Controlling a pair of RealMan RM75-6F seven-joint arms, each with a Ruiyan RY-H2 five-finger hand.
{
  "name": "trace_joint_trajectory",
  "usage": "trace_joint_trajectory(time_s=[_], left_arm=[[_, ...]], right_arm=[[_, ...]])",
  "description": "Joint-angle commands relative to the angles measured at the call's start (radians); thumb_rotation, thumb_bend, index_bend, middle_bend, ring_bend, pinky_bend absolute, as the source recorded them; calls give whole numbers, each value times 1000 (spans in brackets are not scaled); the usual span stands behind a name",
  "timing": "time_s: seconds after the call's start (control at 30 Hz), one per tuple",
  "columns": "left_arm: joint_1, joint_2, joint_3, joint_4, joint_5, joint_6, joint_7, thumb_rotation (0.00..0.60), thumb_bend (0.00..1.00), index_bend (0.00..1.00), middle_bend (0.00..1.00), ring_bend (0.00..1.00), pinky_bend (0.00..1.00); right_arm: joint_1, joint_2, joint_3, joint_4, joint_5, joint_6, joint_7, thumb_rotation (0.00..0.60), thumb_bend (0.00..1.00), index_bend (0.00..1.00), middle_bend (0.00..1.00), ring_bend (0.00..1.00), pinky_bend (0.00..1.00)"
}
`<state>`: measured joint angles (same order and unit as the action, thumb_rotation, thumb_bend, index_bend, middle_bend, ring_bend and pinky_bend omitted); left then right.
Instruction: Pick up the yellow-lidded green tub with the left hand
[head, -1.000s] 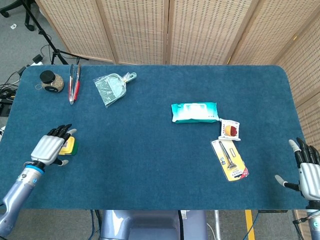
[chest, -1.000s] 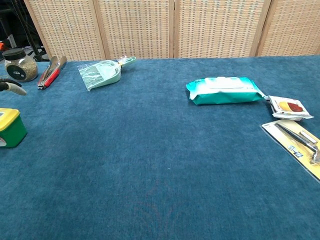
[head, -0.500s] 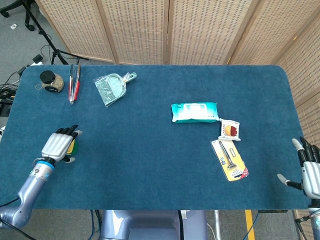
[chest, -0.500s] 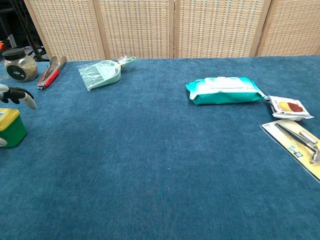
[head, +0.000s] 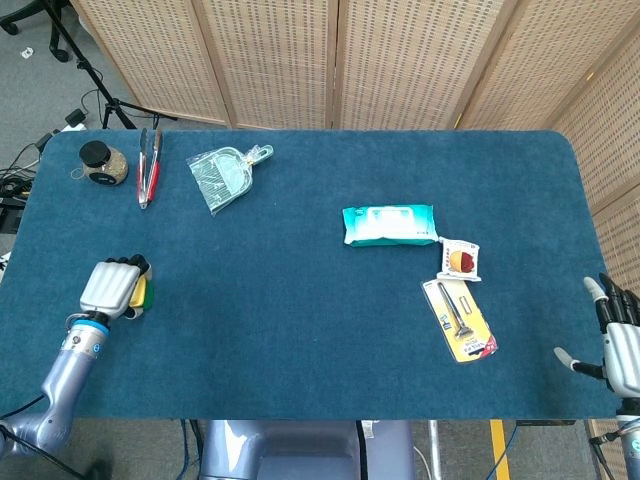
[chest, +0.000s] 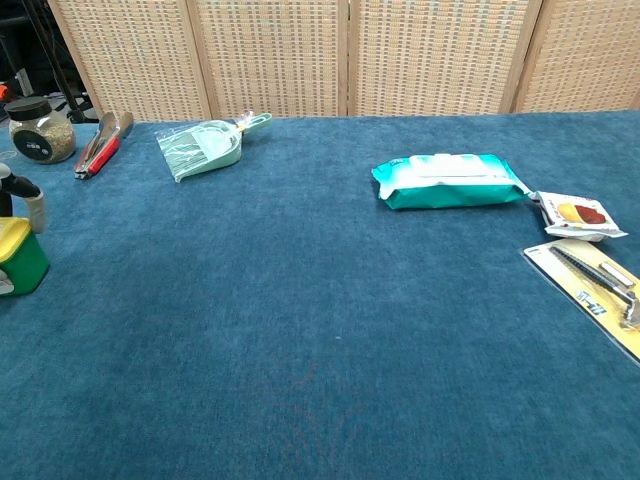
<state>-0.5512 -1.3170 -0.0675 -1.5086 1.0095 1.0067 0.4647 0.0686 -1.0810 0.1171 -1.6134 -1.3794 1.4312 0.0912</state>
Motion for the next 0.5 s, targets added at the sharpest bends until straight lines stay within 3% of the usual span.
trace_joint_trajectory(time_s=[0.03,0.33,0.5], left_arm=[[5,5,0,1,19,-10,-41,600,218,489,351,392,468],[36,53,-13,-42,104,16,-199,600,330,508,366,404,500],[81,47,-18,-10,356,147,-516,600,337,520,377,415,506]], right_arm=[[0,0,0,0,1,-1,-1,600,0,0,0,0,0],[0,-2,-3,-4,-4,0,-4,600,0,0,0,0,0],[1,-4,-3,-5,-6,1,-7,600,0,0,0,0,0]])
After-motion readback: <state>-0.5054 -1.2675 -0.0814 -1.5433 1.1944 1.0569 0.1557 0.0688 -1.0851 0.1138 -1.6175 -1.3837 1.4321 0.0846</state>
